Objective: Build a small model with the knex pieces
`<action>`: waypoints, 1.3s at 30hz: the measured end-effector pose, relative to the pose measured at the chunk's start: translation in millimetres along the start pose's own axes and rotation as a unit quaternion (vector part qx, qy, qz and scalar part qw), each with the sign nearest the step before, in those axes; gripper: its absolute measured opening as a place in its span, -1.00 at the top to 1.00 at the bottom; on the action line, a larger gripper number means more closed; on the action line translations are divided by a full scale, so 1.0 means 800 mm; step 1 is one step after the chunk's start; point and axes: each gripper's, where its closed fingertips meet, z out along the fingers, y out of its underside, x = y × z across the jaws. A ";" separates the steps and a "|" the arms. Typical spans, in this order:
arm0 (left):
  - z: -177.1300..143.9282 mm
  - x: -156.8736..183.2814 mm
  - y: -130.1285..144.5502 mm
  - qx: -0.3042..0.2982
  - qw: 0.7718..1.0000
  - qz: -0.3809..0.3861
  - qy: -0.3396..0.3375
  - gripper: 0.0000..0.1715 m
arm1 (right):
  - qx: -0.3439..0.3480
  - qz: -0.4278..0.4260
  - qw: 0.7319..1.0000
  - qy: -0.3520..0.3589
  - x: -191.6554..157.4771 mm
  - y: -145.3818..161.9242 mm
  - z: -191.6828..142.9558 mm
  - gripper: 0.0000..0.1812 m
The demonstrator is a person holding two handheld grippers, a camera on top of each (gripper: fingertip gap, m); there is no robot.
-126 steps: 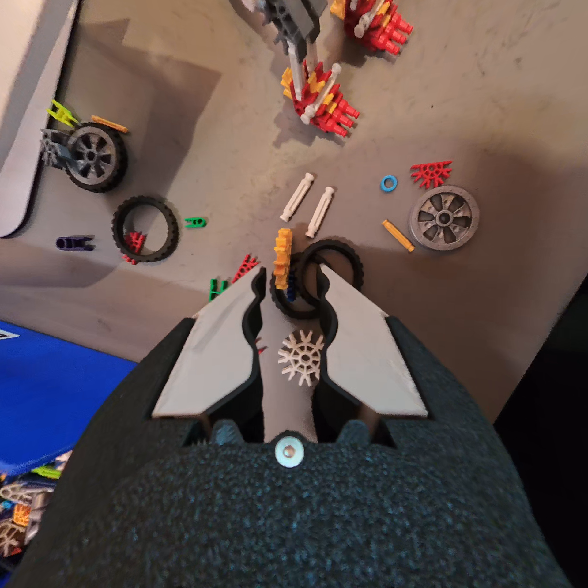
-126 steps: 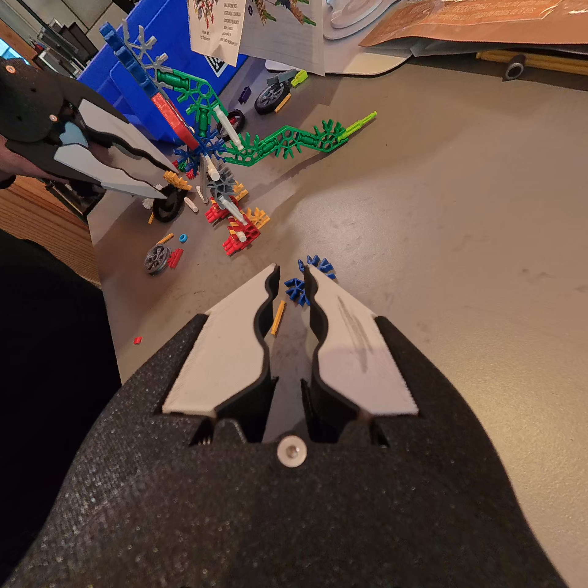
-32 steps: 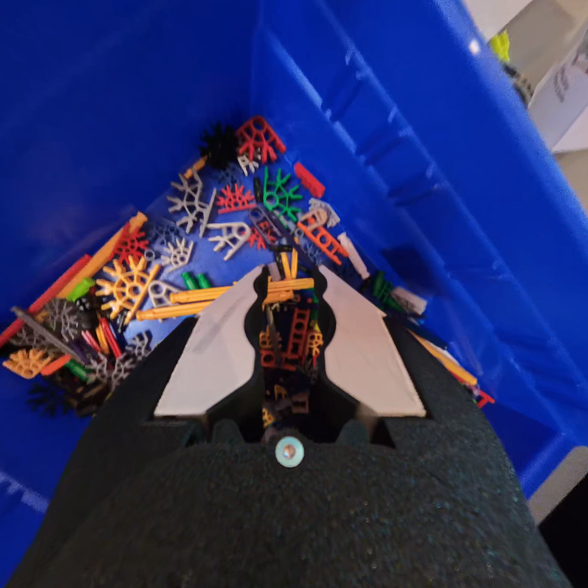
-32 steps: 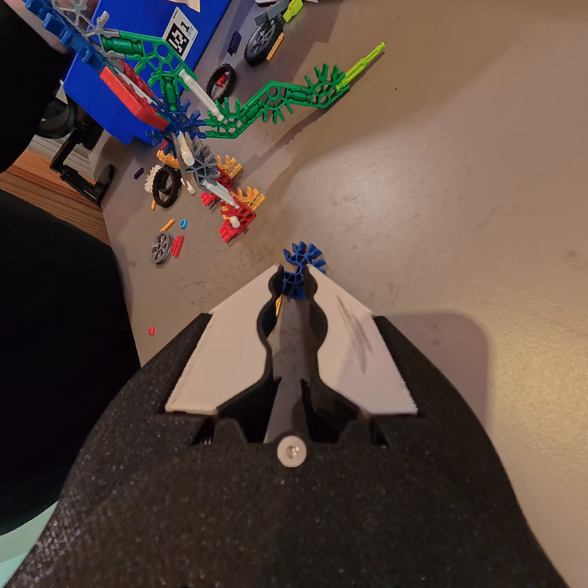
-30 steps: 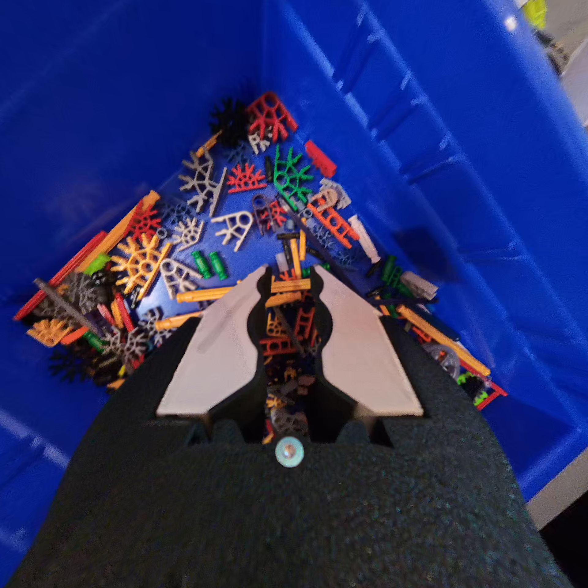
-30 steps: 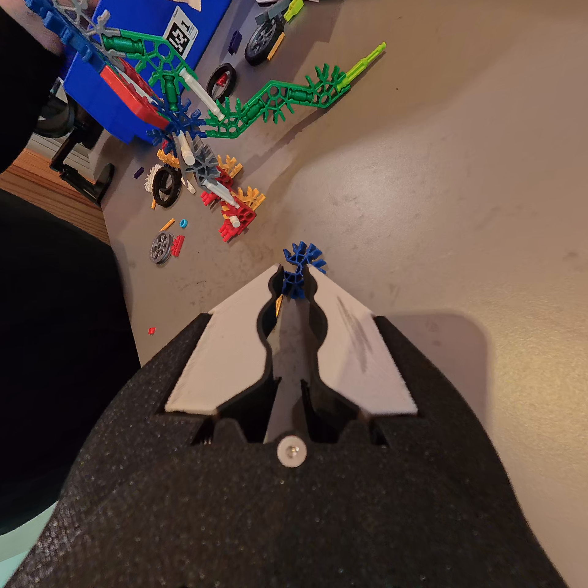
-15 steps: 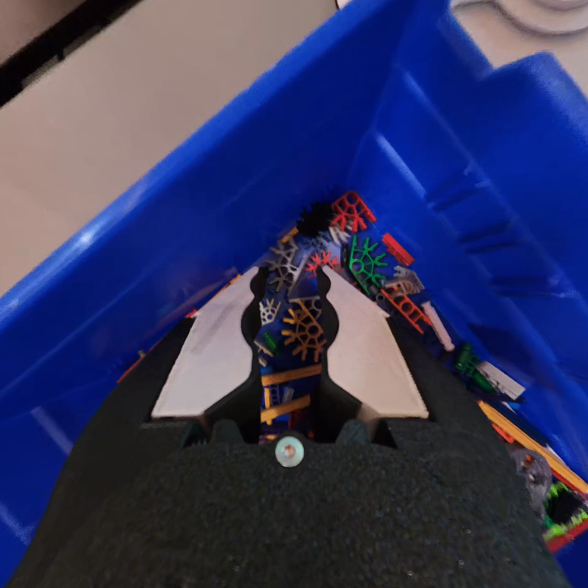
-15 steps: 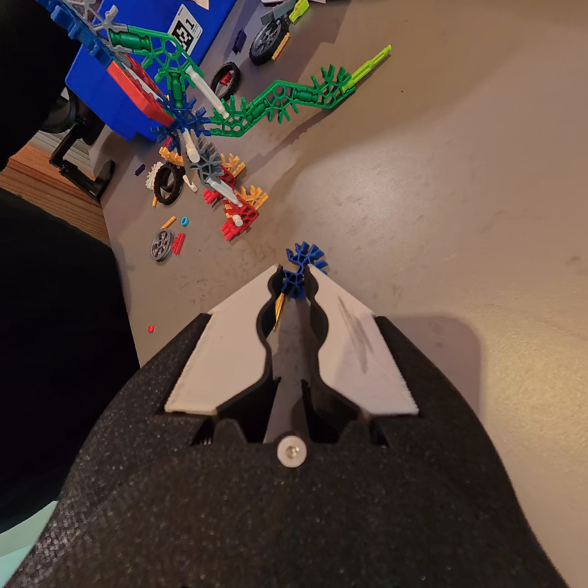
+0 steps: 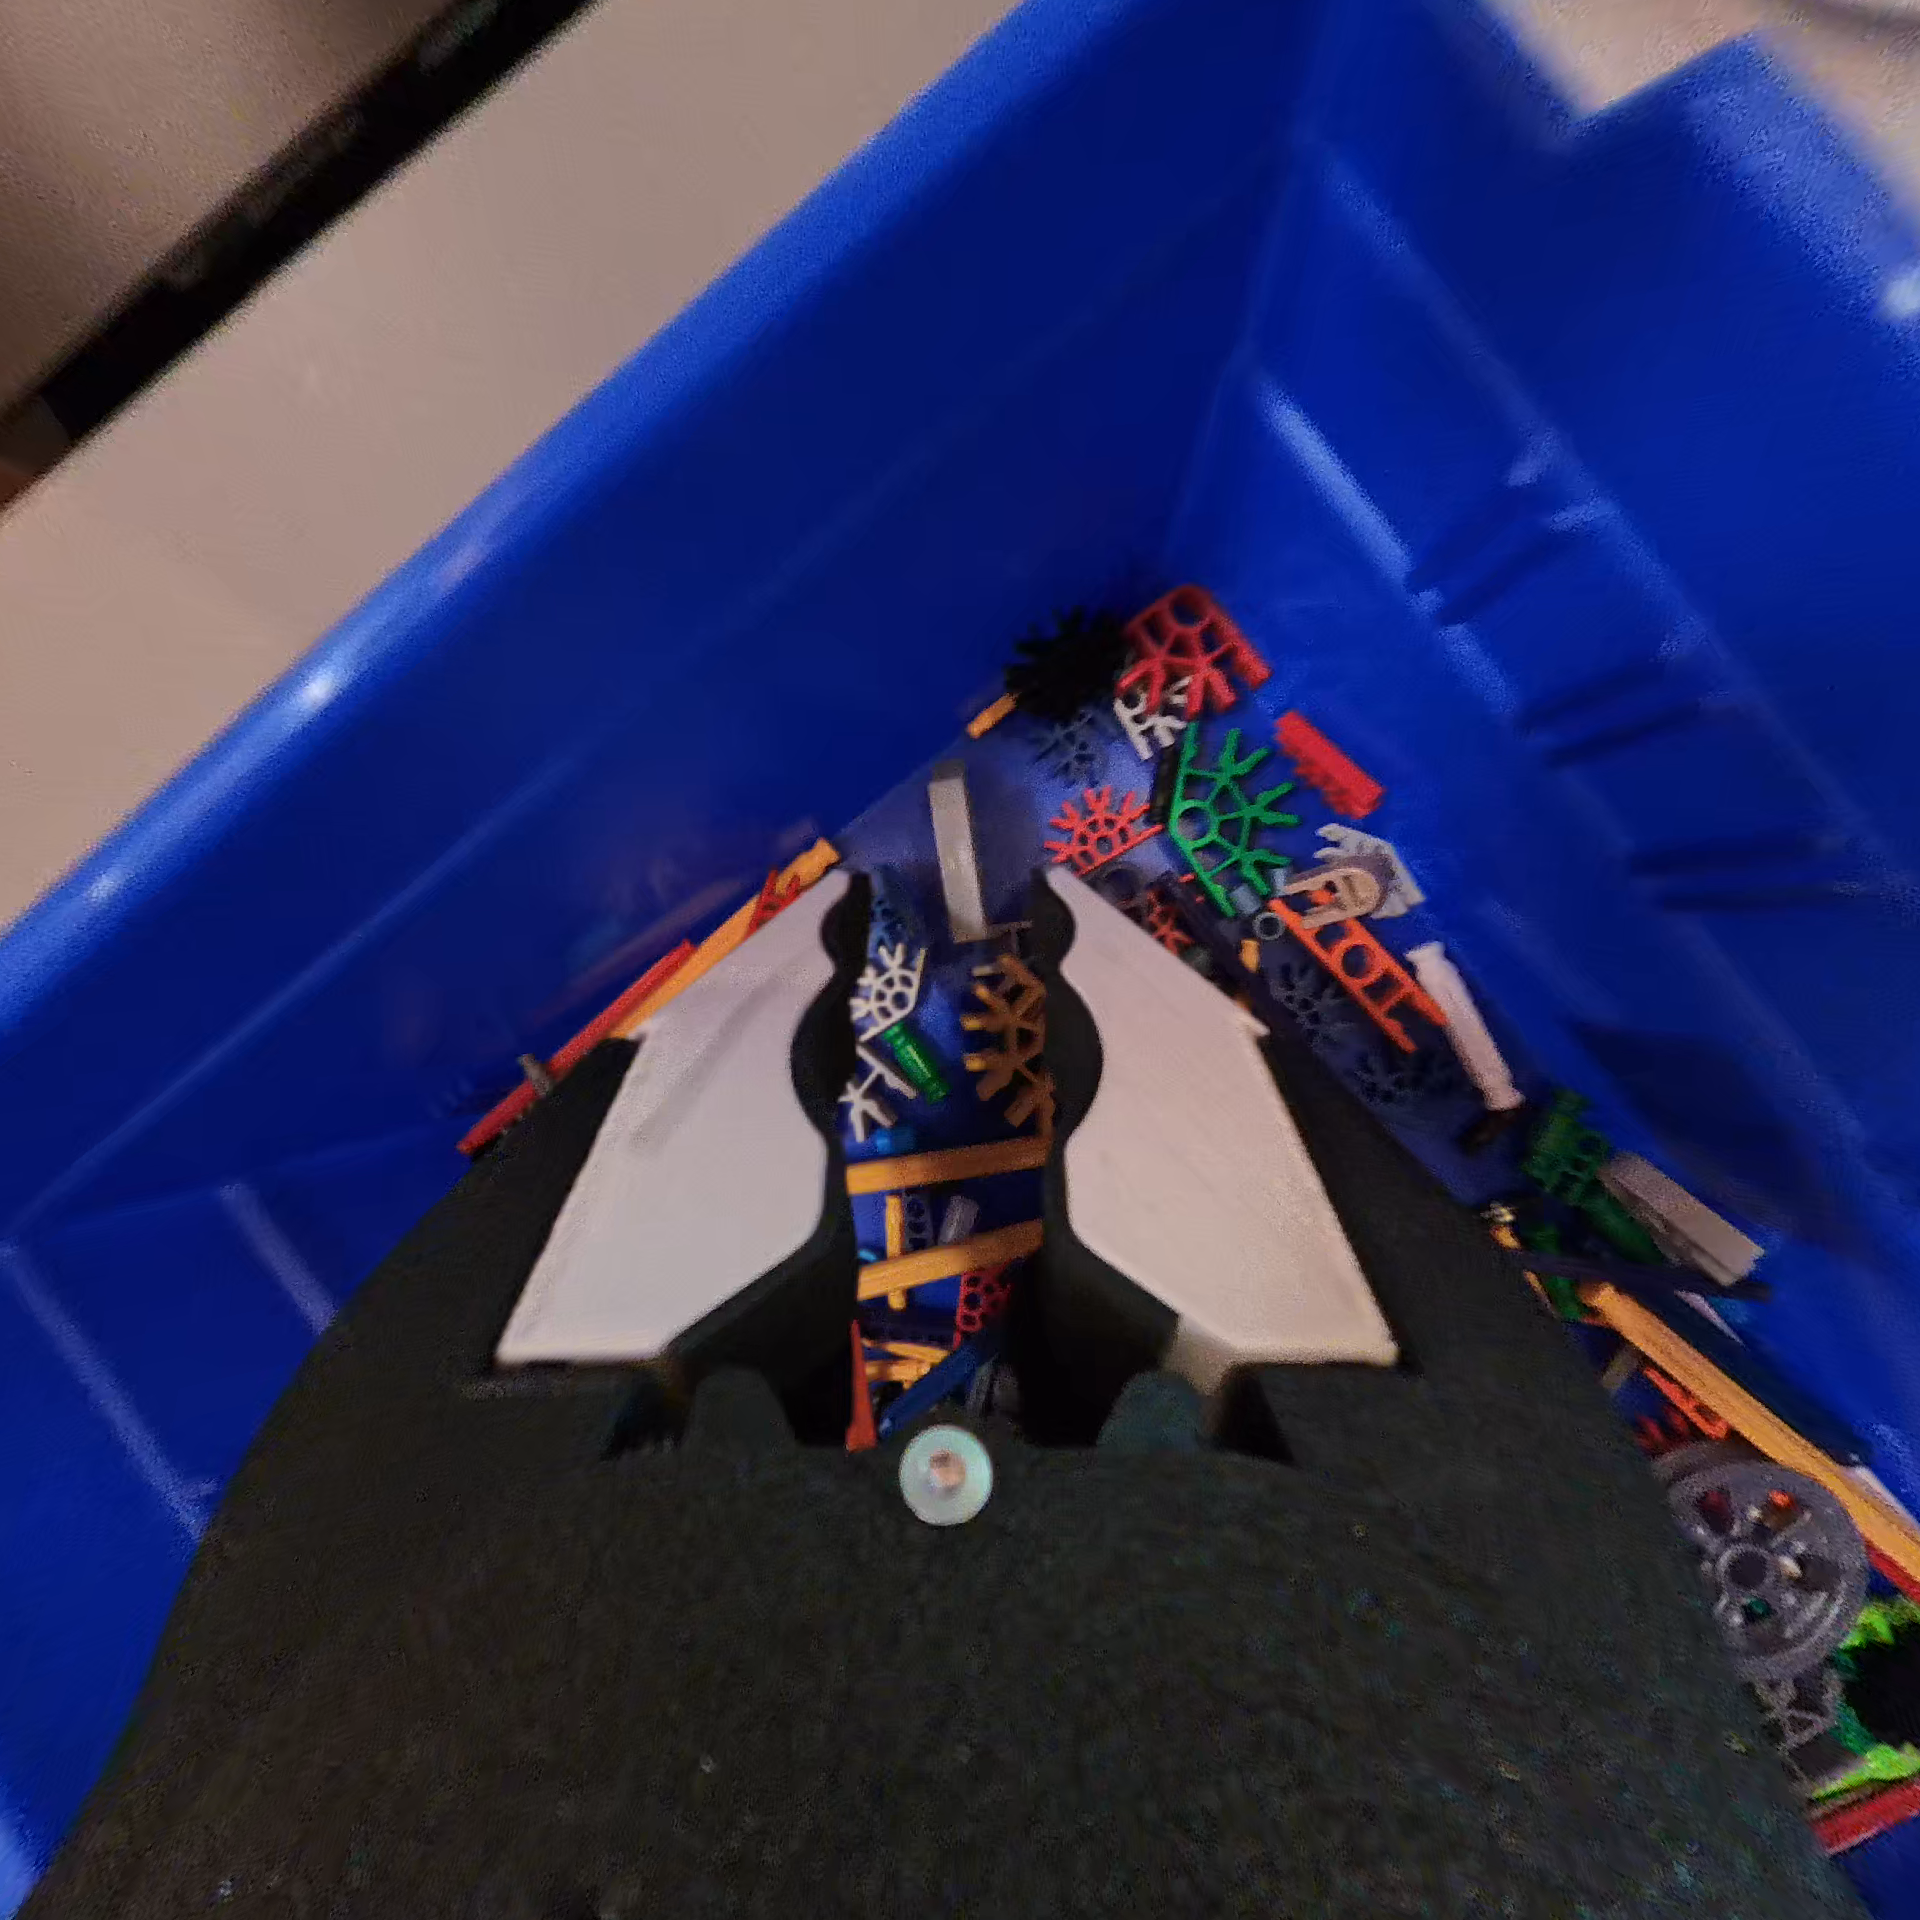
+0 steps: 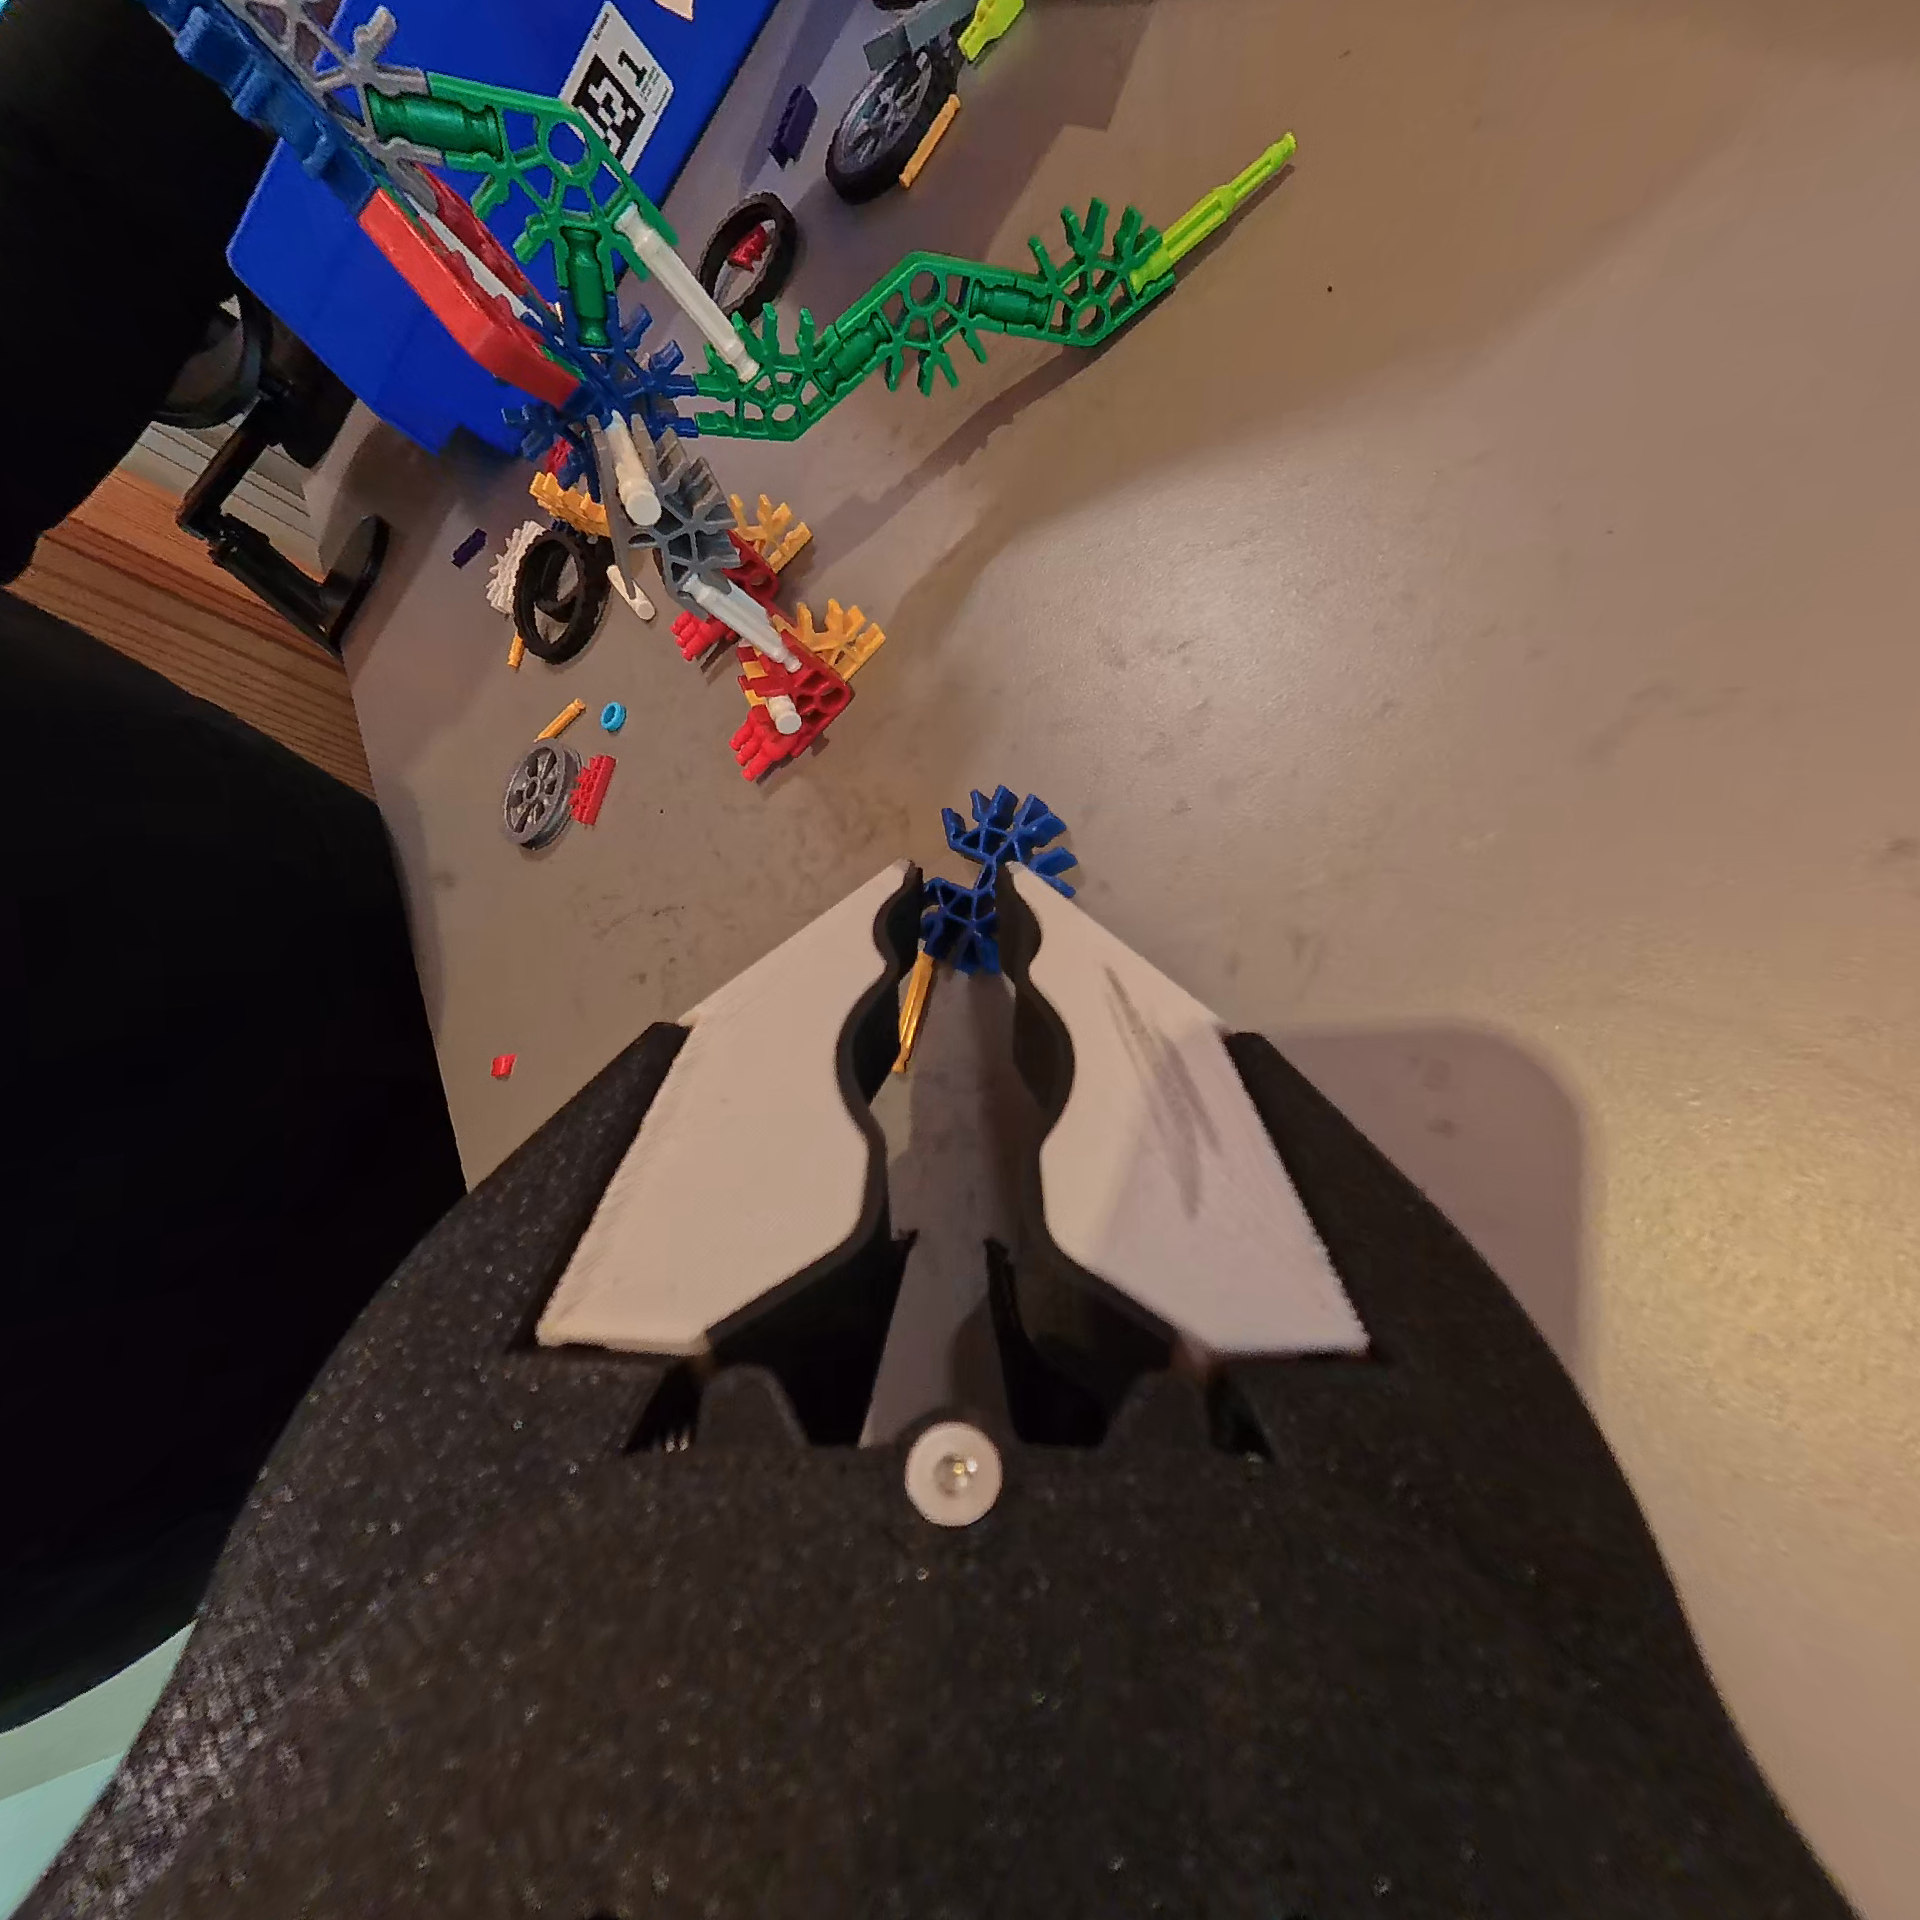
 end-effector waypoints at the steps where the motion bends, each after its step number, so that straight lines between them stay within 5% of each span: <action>1: -0.006 0.007 -0.007 0.016 1.000 0.015 0.004 0.62 | 0.000 0.000 1.000 0.000 0.000 0.000 0.000 0.85; 4: -0.017 0.040 -0.022 0.048 0.997 0.046 0.050 0.61 | -0.002 0.002 1.000 -0.001 0.000 0.000 0.000 0.85; 10: 0.006 0.067 -0.008 0.011 0.993 0.038 0.110 0.61 | -0.002 0.001 1.000 -0.002 0.000 0.000 0.001 0.85; 15: 0.008 0.065 -0.015 0.030 0.991 0.006 0.132 0.86 | -0.001 -0.002 1.000 0.002 0.000 0.000 0.000 0.85; 23: -0.002 0.049 0.003 0.005 0.996 0.037 0.081 1.00 | 0.002 -0.005 1.000 0.003 0.000 0.000 0.000 0.84; 32: 0.000 0.064 0.008 -0.005 0.994 0.039 0.101 0.71 | 0.001 -0.004 1.000 0.001 -0.001 0.000 0.000 0.84; 39: 0.000 0.065 0.008 0.010 0.994 0.023 0.104 0.75 | 0.004 -0.008 1.000 0.002 -0.001 -0.001 -0.001 0.84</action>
